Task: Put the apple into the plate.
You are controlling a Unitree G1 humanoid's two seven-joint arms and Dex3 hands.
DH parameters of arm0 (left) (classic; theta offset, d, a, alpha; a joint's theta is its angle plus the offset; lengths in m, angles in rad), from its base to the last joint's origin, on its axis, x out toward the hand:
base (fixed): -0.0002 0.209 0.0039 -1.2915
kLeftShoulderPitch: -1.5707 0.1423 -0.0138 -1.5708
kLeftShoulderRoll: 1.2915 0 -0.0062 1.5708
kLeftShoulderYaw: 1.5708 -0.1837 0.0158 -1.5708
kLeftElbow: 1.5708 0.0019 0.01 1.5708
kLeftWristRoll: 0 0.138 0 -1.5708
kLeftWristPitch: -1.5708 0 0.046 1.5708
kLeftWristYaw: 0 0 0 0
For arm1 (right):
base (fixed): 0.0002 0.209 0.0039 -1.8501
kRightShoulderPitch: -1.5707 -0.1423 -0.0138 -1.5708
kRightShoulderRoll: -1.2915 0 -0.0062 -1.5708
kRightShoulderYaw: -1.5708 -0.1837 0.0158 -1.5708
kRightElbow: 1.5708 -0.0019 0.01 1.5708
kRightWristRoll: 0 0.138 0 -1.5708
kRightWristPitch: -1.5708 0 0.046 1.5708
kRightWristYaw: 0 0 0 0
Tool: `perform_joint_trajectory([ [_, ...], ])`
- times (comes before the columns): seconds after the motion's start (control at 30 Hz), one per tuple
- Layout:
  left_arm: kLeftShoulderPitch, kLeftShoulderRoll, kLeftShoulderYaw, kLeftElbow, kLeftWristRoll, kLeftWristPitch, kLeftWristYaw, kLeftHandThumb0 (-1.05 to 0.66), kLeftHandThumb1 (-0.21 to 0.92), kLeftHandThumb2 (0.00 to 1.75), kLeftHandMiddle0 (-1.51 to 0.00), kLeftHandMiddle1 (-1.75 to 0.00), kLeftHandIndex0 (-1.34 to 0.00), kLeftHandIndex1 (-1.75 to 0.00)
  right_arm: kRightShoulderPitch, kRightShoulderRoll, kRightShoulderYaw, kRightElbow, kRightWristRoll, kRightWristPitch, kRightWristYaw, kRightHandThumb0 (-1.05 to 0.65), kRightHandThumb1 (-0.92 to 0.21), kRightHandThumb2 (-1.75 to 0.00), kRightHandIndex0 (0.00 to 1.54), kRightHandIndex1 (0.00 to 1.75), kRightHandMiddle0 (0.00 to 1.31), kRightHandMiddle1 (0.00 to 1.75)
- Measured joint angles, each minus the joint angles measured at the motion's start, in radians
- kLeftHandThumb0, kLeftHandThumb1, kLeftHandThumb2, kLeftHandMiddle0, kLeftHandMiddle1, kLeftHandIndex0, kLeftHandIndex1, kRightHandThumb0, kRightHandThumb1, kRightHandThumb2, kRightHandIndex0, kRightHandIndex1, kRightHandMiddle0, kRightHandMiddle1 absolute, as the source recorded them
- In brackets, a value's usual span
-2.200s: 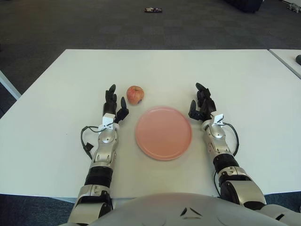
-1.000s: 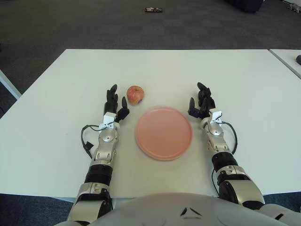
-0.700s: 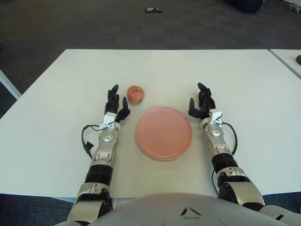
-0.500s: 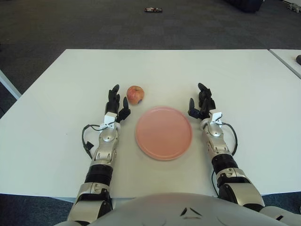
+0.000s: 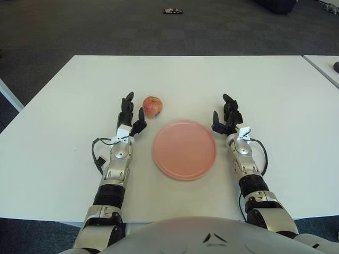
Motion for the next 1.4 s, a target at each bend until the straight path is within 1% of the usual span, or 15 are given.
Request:
perform_joint_trajectory([
  [0.03, 0.000, 0.002, -0.001, 0.000, 0.009, -0.005, 0.010, -0.88, 0.92, 0.76, -0.11, 0.00, 0.00, -0.31, 0.001, 0.000, 0.001, -0.002, 0.000, 0.001, 0.000, -0.24, -0.46, -1.14, 0.25, 0.01, 0.00, 0.48],
  [0.1, 0.000, 0.007, -0.002, 0.001, 0.030, -0.018, 0.029, -0.92, 0.92, 0.70, -0.05, 0.00, 0.00, -0.21, 0.003, 0.000, 0.003, -0.004, 0.000, 0.001, 0.000, -0.23, -0.47, -1.14, 0.26, 0.02, 0.00, 0.49],
  [0.2, -0.006, 0.023, -0.003, 0.006, 0.067, -0.040, 0.058, -0.96, 0.92, 0.62, -0.02, 0.00, 0.00, -0.13, 0.004, 0.001, 0.005, -0.005, 0.000, 0.001, 0.001, -0.21, -0.47, -1.15, 0.26, 0.02, 0.00, 0.48],
  [0.3, -0.040, 0.059, 0.001, 0.018, 0.093, -0.042, 0.069, -1.03, 0.92, 0.42, 0.00, 0.00, 0.00, -0.03, 0.005, 0.001, 0.004, -0.006, 0.000, 0.001, 0.003, -0.22, -0.46, -1.16, 0.24, 0.01, 0.00, 0.47],
  [0.33, -0.055, 0.073, 0.002, 0.022, 0.107, -0.046, 0.076, -1.03, 0.92, 0.39, 0.00, 0.00, 0.00, -0.03, 0.005, 0.001, 0.005, -0.006, 0.000, 0.001, 0.003, -0.22, -0.46, -1.16, 0.24, 0.00, 0.00, 0.47],
  [0.37, -0.070, 0.088, 0.003, 0.025, 0.119, -0.053, 0.085, -1.04, 0.92, 0.33, 0.00, 0.00, 0.00, -0.02, 0.005, 0.001, 0.005, -0.006, 0.001, 0.001, 0.003, -0.23, -0.45, -1.16, 0.23, 0.00, 0.00, 0.47],
  [0.47, -0.118, 0.133, 0.005, 0.040, 0.153, -0.103, 0.116, -1.04, 0.92, 0.23, 0.00, 0.00, 0.00, 0.00, 0.006, 0.002, 0.004, -0.006, 0.001, 0.000, 0.003, -0.25, -0.45, -1.15, 0.23, 0.00, 0.00, 0.47],
  [0.6, -0.175, 0.170, 0.000, 0.083, 0.165, -0.170, 0.129, -1.05, 0.91, 0.12, 0.00, 0.00, 0.00, 0.00, 0.006, 0.003, 0.005, -0.007, 0.000, 0.000, 0.003, -0.27, -0.44, -1.13, 0.22, 0.00, 0.00, 0.47],
  [0.73, -0.225, 0.202, -0.015, 0.155, 0.196, -0.222, 0.138, -1.05, 0.89, 0.09, 0.00, 0.00, 0.00, 0.00, 0.006, 0.004, 0.005, -0.007, 0.002, 0.000, 0.008, -0.27, -0.44, -1.13, 0.22, 0.00, 0.00, 0.48],
  [0.83, -0.247, 0.223, -0.027, 0.194, 0.212, -0.249, 0.139, -1.05, 0.88, 0.07, 0.00, 0.00, 0.00, 0.00, 0.006, 0.006, 0.005, -0.007, 0.003, 0.001, 0.013, -0.26, -0.44, -1.13, 0.22, 0.00, 0.00, 0.48],
  [1.0, -0.286, 0.255, -0.055, 0.242, 0.231, -0.270, 0.109, -1.05, 0.88, 0.06, 0.00, 0.00, 0.00, 0.00, 0.006, 0.007, 0.004, -0.007, 0.003, 0.001, 0.013, -0.25, -0.44, -1.13, 0.23, 0.01, 0.00, 0.48],
  [1.13, -0.326, 0.276, -0.074, 0.267, 0.237, -0.272, 0.073, -1.05, 0.87, 0.05, 0.00, 0.00, 0.00, 0.00, 0.006, 0.008, 0.002, -0.007, 0.004, 0.001, 0.013, -0.24, -0.45, -1.14, 0.24, 0.01, 0.00, 0.47],
  [1.23, -0.361, 0.291, -0.089, 0.290, 0.236, -0.269, 0.027, -1.05, 0.86, 0.04, 0.00, 0.00, 0.00, 0.00, 0.006, 0.008, 0.002, -0.007, 0.004, 0.001, 0.013, -0.24, -0.45, -1.14, 0.24, 0.01, 0.00, 0.47],
  [1.4, -0.430, 0.307, -0.115, 0.350, 0.207, -0.261, -0.102, -1.05, 0.85, 0.04, 0.00, 0.00, 0.00, 0.00, 0.006, 0.008, 0.002, -0.004, 0.004, 0.001, 0.013, -0.23, -0.45, -1.14, 0.24, 0.01, 0.00, 0.49],
])
